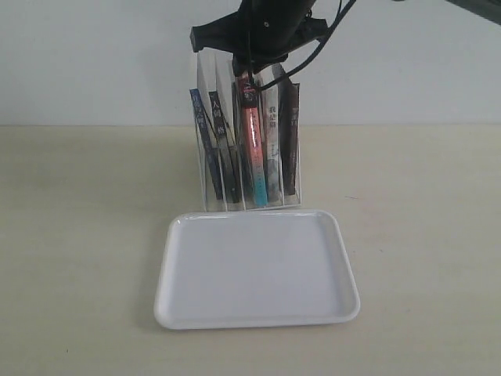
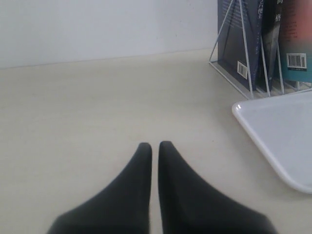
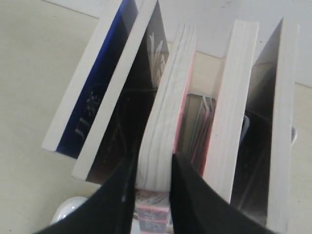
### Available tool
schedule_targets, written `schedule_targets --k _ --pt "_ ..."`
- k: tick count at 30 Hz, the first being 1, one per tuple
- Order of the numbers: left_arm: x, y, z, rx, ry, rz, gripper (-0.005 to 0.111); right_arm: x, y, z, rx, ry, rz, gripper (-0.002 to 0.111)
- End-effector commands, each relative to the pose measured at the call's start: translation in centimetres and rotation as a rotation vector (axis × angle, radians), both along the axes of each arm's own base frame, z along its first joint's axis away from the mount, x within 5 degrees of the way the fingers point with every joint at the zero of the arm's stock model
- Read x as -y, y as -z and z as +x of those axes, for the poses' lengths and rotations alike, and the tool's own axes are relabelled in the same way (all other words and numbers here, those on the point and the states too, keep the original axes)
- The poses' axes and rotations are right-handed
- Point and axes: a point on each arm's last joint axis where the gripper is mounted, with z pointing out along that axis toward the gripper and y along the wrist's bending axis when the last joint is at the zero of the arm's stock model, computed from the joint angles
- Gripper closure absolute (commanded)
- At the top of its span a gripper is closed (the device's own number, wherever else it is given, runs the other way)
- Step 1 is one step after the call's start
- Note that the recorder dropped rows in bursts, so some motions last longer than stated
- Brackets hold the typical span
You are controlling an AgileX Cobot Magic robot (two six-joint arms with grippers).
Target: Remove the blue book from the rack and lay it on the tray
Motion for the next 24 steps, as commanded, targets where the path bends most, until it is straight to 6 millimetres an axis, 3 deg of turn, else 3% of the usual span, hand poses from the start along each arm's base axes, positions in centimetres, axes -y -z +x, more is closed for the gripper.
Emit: schedule_targets --k 1,9,16,24 --pt "0.0 -0.3 0.0 0.021 -0.002 -0.008 0.102 -0.2 2.0 -0.3 -0.093 -0.007 -0.042 0.108" --pt "0.0 -0.3 0.0 0.021 -0.002 -0.008 0.102 0.4 1.7 -0.1 -0.047 0.001 -0.102 0.104" --pt "0.0 -0.3 0.0 0.021 -0.002 -0.008 0.102 0.8 0.8 -0.6 -0.061 0.004 -0.108 0.056" --pt "0.0 -0.3 0.0 0.021 -0.002 -0.008 0.102 1.3 -0.8 -1.3 -0.047 0.006 -0.097 0.057"
